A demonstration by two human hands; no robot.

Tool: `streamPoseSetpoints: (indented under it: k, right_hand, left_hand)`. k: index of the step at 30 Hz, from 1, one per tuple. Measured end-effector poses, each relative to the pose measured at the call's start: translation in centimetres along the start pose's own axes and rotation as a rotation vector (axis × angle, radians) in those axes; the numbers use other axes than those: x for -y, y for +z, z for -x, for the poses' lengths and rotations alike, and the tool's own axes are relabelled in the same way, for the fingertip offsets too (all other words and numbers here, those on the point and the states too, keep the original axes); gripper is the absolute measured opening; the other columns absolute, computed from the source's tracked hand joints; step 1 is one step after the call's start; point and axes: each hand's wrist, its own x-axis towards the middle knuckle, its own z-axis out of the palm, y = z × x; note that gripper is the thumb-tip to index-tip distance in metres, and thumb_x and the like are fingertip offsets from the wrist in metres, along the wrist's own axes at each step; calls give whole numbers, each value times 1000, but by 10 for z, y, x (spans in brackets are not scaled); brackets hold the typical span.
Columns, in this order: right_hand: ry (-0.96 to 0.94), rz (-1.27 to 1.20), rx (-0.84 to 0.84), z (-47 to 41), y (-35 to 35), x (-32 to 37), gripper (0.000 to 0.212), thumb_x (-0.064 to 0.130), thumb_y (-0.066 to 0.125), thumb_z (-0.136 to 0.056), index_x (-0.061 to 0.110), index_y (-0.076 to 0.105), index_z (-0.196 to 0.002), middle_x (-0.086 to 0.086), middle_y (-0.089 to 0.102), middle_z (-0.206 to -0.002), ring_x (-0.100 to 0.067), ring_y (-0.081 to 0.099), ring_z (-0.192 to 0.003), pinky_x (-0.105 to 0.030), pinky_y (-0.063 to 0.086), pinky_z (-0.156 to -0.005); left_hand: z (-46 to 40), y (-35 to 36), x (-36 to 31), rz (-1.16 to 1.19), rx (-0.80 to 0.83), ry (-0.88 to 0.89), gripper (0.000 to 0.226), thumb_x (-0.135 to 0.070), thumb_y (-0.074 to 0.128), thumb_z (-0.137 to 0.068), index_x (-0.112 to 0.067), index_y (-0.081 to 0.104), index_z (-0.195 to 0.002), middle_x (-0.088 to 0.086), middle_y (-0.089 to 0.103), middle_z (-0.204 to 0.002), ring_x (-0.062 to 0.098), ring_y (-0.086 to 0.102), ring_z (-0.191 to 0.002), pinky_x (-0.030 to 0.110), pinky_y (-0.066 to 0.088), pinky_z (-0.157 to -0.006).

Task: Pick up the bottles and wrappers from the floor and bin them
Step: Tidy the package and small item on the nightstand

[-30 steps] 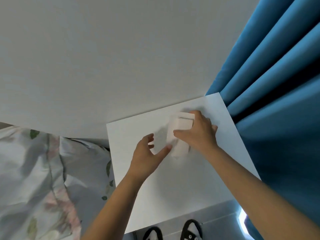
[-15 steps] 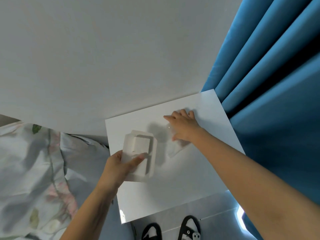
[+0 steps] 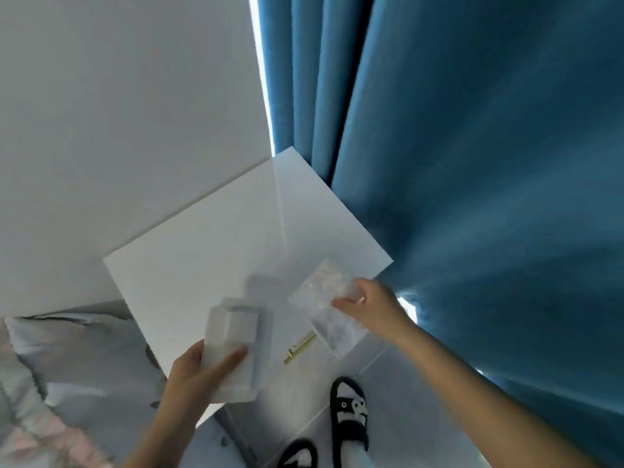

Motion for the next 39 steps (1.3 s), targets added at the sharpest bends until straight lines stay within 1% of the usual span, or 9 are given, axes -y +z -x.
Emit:
streamPoseSetpoints:
  k: [4,9,13,17,21,25,29,36,39]
  right_hand:
    - [170,-102,-172,109,-18,-62,40,33,72,-77,14,41,-61,6,41,-57,-7,38,-52,-20,32,-50]
    - [403,-370,-384,256,-13,-130,43,31,72,-78,17,35,-60,5,32,-58,-5,34,-51,-18,28,-52]
    - [621,-487,-541,357,4,-199,46,40,70,-77,9,40,-64,-2,40,-60,-14,42,-56,-31,36,-55]
    - [836,-586,-737,448,25,-266,46,42,69,-80,11,40,-62,-9,56,-61,-25,55,-60,-37,47,-64]
    - [962,-647,-838,522,45,-331,40,42,65,-82,14,43,-64,-10,59,-64,-32,60,-70,-38,43,-63]
    - [1032,-758,-887,595,63,-384,39,39,64,-84,4,52,-74,-10,59,-66,-29,58,-66,-36,41,-58]
    - [1034,-906,-934,670,80,-438,41,46,63,-82,5,59,-79,-11,65,-70,-23,60,-63,-33,45,-58]
    - [1149,-1162,-1209,815,115,-524,31,27,71,-82,17,49,-62,8,48,-50,5,49,-43,-10,34,-44]
    - [1267,-1282,-1349,868,146,-554,25,31,73,-79,8,63,-81,-8,68,-73,-14,65,-70,-22,45,-60]
  left_hand:
    - [42,28,-1,-171,208,63,16,-16,76,-78,-11,69,-92,10,73,-86,23,68,-78,25,48,-52]
    - [98,79,8,-447,416,155,31,-30,86,-63,-14,72,-86,5,76,-78,23,71,-78,38,58,-70]
    - [146,148,36,-603,581,260,16,-14,80,-73,-20,66,-78,-7,69,-70,13,65,-73,12,47,-50]
    - [205,226,68,-750,760,323,19,-14,81,-72,-13,69,-87,-2,71,-75,13,67,-70,13,46,-46]
    - [280,307,105,-801,929,329,15,-10,78,-76,-15,68,-87,-7,72,-62,0,67,-54,14,46,-40]
    - [358,378,151,-918,1072,370,23,-20,78,-77,-18,67,-97,0,74,-87,11,71,-76,16,52,-52]
    - [437,434,212,-1032,1160,386,20,-21,77,-78,-25,64,-92,-5,72,-88,9,67,-81,9,48,-49]
    - [575,517,341,-1262,1333,394,31,-27,82,-70,-17,69,-96,2,75,-91,20,70,-87,38,57,-77]
    - [623,540,399,-1351,1404,403,26,-25,81,-74,-16,68,-95,3,75,-91,21,70,-86,33,56,-70]
